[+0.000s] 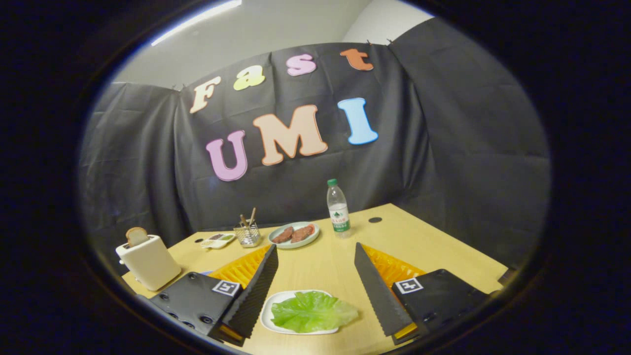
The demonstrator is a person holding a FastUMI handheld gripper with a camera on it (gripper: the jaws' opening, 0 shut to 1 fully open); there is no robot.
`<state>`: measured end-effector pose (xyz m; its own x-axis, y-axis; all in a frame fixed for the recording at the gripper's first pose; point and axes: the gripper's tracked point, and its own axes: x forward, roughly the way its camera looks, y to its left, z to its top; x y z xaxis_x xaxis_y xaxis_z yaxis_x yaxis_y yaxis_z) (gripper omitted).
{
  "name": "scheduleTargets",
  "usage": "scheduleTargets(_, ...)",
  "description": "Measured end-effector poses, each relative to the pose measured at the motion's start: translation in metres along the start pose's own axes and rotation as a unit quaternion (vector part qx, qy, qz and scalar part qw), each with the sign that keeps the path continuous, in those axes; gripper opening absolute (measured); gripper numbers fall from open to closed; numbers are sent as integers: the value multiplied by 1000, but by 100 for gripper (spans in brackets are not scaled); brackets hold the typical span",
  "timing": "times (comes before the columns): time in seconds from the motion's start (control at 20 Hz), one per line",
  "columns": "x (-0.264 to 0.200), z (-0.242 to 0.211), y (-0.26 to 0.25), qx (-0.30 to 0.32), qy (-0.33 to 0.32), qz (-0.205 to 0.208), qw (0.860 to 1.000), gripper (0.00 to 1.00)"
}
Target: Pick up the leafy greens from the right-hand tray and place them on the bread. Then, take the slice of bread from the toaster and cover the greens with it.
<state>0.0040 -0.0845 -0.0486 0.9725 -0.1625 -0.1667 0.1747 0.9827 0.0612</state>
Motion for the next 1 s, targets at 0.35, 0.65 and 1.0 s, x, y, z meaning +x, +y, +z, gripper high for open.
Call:
scheduleTargets(0.35,26,-47,-20,-15,79,-15,997,97)
scheduleTargets(0.65,36,-67,-24,-19,112,-4,994,97)
scheduleTargets(1.0,45,-84,-41,-9,132,-16,991,97)
